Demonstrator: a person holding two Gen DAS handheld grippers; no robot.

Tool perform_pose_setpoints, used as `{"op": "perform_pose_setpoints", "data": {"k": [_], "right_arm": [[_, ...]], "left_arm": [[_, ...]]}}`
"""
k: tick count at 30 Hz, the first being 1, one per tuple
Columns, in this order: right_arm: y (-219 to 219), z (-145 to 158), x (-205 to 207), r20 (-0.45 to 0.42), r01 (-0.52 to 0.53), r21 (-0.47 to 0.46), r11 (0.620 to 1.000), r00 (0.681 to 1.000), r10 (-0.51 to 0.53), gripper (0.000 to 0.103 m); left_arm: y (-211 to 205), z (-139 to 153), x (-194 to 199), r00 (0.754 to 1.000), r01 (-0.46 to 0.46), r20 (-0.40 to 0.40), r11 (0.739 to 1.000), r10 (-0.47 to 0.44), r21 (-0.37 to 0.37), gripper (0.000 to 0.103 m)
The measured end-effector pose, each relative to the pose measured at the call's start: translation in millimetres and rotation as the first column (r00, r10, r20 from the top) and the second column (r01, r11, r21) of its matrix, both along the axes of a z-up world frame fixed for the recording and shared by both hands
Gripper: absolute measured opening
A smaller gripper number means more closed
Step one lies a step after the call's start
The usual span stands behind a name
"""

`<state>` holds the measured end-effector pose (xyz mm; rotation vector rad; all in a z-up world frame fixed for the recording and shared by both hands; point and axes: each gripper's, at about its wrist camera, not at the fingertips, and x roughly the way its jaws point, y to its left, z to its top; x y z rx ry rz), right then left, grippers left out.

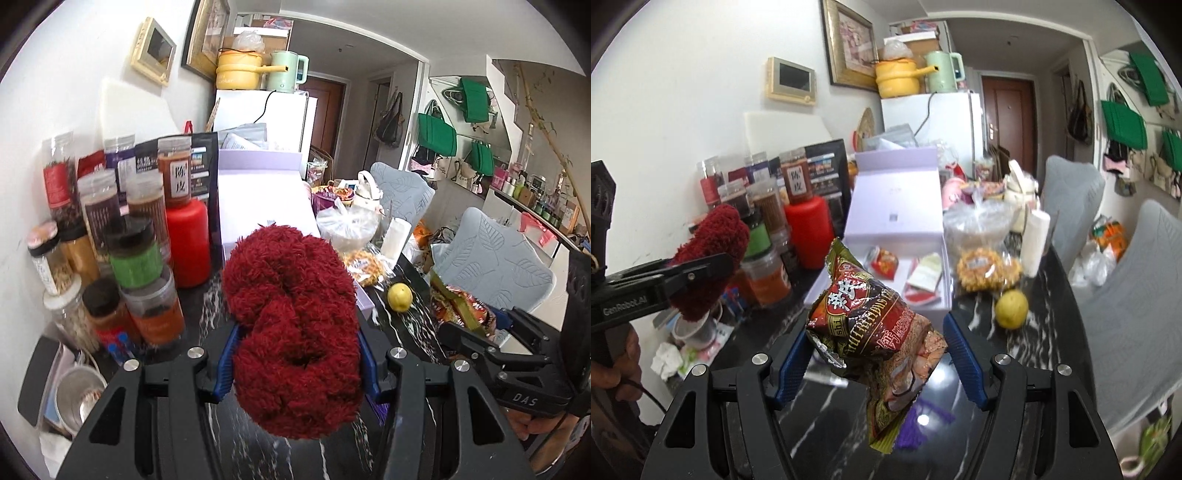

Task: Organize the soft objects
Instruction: 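Carry the scrunchie and chips bag with both grippers over the lavender box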

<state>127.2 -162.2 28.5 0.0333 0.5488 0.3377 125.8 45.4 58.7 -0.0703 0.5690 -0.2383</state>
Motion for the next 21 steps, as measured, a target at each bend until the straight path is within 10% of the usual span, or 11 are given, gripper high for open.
{"op": "perform_pose_setpoints", "data": {"k": [21], "right_arm": [[12.7, 38.6, 81.9, 0.079, -0.048, -0.025, 0.999, 0.996, 0.049, 0.070]], "left_arm": [[-11.9, 36.6, 85.7, 0.997, 0.022, 0.079, 0.998, -0.027, 0.058, 0.053]]}}
